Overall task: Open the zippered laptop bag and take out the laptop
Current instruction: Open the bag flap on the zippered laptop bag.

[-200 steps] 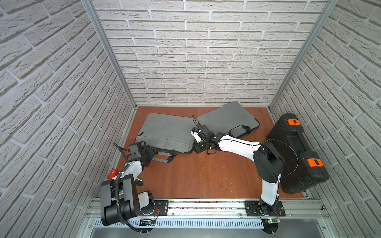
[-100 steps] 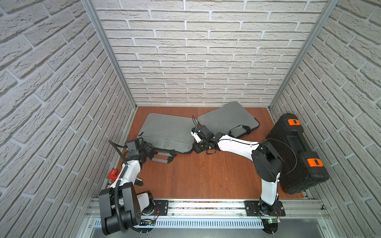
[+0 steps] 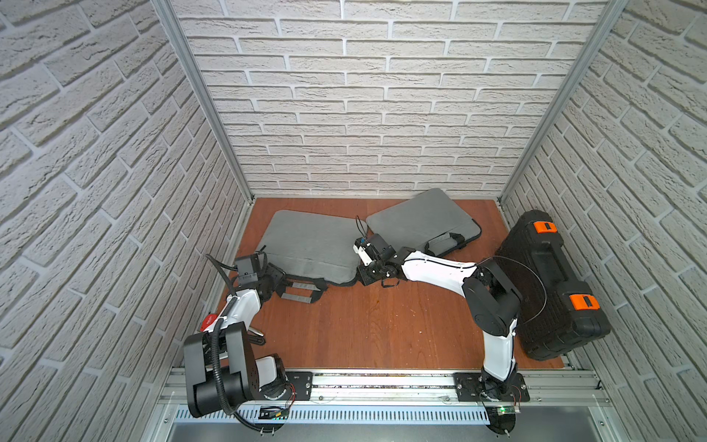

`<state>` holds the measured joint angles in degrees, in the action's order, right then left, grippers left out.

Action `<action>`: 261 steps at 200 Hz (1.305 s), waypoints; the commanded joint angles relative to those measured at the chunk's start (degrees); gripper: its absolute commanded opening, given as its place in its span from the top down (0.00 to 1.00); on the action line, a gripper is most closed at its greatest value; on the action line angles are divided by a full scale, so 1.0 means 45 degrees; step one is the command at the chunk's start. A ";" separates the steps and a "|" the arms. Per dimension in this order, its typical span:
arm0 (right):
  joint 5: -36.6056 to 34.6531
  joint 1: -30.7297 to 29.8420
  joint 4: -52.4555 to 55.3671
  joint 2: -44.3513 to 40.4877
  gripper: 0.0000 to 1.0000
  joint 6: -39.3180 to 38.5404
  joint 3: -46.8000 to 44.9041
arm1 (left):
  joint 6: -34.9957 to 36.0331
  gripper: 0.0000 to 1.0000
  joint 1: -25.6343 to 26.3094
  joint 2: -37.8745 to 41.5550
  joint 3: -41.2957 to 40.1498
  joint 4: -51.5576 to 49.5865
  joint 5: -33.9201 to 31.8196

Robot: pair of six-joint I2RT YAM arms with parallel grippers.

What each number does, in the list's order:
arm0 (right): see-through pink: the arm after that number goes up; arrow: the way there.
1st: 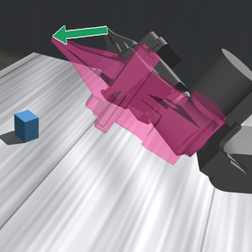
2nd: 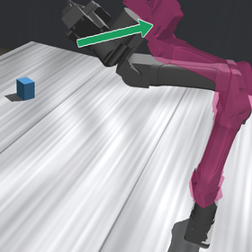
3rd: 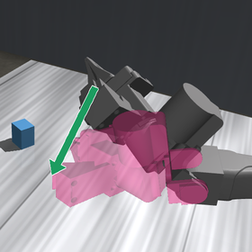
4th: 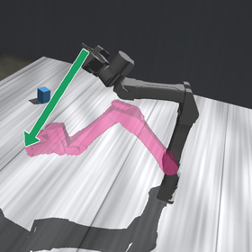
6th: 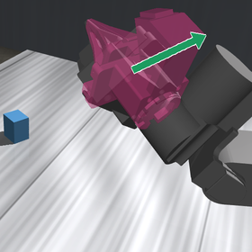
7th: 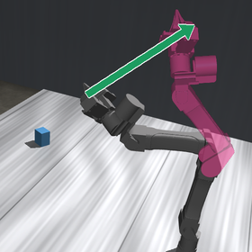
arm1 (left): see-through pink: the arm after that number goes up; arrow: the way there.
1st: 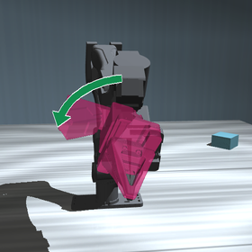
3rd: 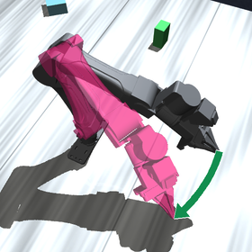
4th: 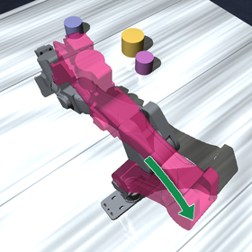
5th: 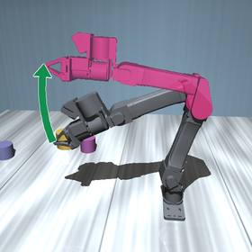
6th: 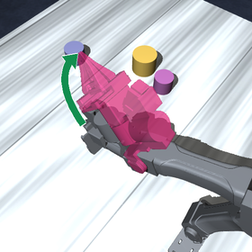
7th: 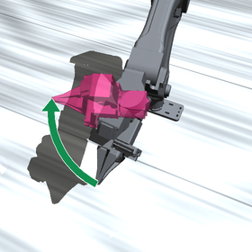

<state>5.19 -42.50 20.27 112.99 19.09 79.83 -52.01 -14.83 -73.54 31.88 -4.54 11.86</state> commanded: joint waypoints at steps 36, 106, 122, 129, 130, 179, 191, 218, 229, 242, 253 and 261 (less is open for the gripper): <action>0.0146 -0.0106 -0.0348 -0.0011 0.63 0.0134 0.0439 | 0.0187 0.36 0.0289 -0.1383 0.0284 0.1573 0.0698; 0.0215 -0.0088 -0.0206 0.0492 0.63 0.0191 0.0691 | 0.0102 0.67 0.0828 -0.2032 0.0706 0.1909 0.0685; 0.0239 -0.0092 -0.0152 0.0484 0.63 0.0174 0.0755 | 0.0073 0.77 0.0835 -0.2055 0.0766 0.1925 0.0690; 0.0215 -0.0097 -0.0130 0.0478 0.64 0.0142 0.0757 | 0.0089 0.81 0.0835 -0.2044 0.0789 0.1922 0.0724; 0.0224 -0.0102 -0.0130 0.0488 0.64 0.0137 0.0756 | 0.0091 0.82 0.0835 -0.2041 0.0808 0.1914 0.0724; 0.0141 -0.0219 -0.0278 0.0170 0.67 -0.0736 0.0678 | 0.0288 1.00 0.0844 -0.1397 0.1321 0.1295 0.1217; 0.0145 -0.0291 -0.0422 0.0165 0.67 -0.1124 0.0569 | 0.0298 1.00 0.0855 -0.1056 0.1481 0.1209 0.1528; -0.0086 -0.0494 -0.1073 -0.0678 0.48 -0.2081 0.0286 | 0.0185 1.00 0.0874 -0.0289 0.1916 0.0830 0.1942; -0.0117 -0.0582 -0.1147 -0.0804 0.31 -0.2568 0.0357 | -0.0020 1.00 0.0879 -0.0034 0.2060 0.0840 0.2104; -0.0193 -0.0699 -0.1238 -0.0858 0.20 -0.3165 0.0447 | -0.0310 1.00 0.0856 0.0106 0.2237 0.0879 0.2346; -0.0387 -0.0812 -0.1298 -0.0837 0.18 -0.3632 0.0535 | -0.0561 1.00 0.0855 0.0124 0.2444 0.0975 0.2585; -0.0570 -0.0876 -0.1314 -0.0829 0.15 -0.3965 0.0611 | -0.0727 1.00 0.0863 0.0075 0.2594 0.1008 0.2755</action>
<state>4.69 -45.28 17.23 111.83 7.99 81.54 -53.06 -11.44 -74.06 40.86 -2.31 19.51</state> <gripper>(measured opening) 0.823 0.068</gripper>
